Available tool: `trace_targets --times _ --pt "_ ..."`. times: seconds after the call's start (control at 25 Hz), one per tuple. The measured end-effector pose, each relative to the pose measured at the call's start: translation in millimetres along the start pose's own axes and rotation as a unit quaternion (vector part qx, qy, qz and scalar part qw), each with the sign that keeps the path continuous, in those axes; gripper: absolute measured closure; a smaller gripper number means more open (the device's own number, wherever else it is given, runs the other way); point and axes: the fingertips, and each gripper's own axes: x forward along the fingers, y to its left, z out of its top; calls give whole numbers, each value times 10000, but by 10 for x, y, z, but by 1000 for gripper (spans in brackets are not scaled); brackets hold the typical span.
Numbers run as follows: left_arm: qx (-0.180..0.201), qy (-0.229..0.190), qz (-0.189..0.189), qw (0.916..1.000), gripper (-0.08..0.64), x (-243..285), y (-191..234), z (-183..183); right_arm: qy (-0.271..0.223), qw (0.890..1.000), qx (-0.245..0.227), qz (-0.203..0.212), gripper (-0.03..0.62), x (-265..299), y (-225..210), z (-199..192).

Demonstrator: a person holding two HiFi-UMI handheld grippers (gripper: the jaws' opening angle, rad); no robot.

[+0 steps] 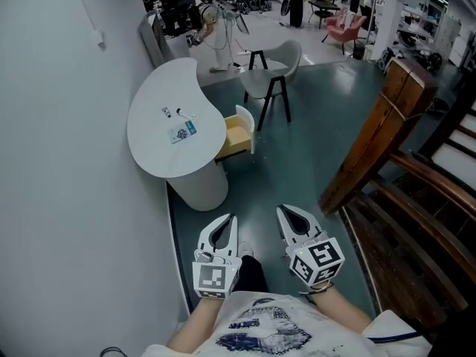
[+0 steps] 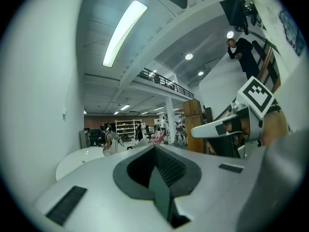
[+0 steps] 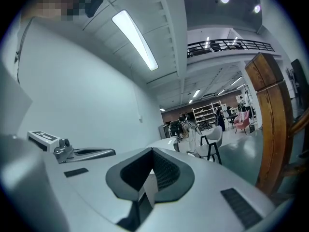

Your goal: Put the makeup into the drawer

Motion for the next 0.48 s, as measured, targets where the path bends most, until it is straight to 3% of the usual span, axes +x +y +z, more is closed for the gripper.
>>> trace_targets --times 0.48 --pt "-177 123 117 9997 526 953 1063 -105 263 9995 -11 150 574 1410 -275 122"
